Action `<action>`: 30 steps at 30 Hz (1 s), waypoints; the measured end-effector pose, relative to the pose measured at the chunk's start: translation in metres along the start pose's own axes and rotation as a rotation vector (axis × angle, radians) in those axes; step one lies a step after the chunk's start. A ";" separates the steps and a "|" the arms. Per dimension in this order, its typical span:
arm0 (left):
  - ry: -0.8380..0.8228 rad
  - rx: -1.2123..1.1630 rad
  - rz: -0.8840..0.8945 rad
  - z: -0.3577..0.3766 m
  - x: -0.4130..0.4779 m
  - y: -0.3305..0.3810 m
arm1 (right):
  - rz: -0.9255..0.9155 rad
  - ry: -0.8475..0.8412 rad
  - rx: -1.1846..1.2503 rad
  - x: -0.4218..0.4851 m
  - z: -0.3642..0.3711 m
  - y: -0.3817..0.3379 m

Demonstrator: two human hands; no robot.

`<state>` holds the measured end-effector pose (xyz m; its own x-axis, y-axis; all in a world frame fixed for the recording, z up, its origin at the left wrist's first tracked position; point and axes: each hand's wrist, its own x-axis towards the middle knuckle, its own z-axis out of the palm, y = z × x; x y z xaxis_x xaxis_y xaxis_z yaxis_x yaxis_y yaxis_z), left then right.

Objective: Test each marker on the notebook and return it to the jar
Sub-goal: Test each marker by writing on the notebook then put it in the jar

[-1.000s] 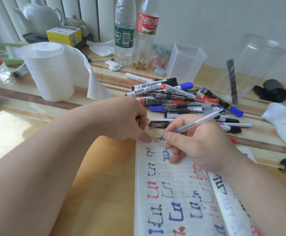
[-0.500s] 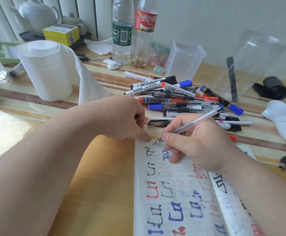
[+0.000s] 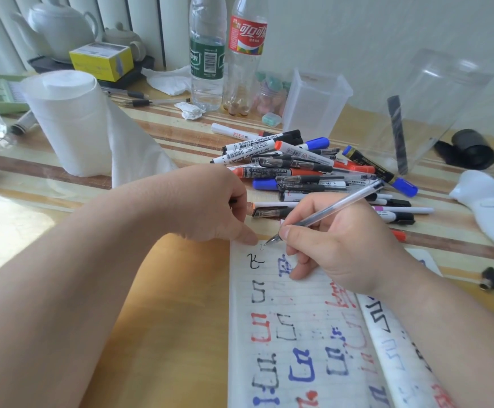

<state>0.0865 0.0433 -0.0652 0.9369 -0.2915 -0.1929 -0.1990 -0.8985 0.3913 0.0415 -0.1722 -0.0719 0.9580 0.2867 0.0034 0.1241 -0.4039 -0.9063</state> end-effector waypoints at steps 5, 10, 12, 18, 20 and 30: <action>-0.007 0.017 -0.007 -0.001 -0.001 0.002 | 0.000 -0.021 0.006 0.000 0.000 -0.001; -0.002 0.011 -0.008 -0.001 -0.001 0.003 | -0.001 -0.025 -0.003 0.003 -0.002 0.001; -0.002 0.001 -0.009 -0.001 -0.001 0.003 | -0.009 -0.018 -0.009 0.004 -0.003 0.002; 0.093 -0.028 0.187 0.002 -0.009 0.012 | -0.047 0.012 0.160 0.005 -0.008 0.008; 0.138 -0.184 0.323 0.008 -0.010 0.018 | -0.049 0.043 0.280 0.005 -0.008 0.009; -0.134 -0.708 0.438 0.026 -0.015 0.044 | -0.210 0.266 0.644 -0.004 -0.021 -0.004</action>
<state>0.0559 -0.0006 -0.0682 0.7661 -0.6424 0.0201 -0.2676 -0.2903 0.9187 0.0430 -0.1899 -0.0590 0.9713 0.0484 0.2329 0.2138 0.2519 -0.9439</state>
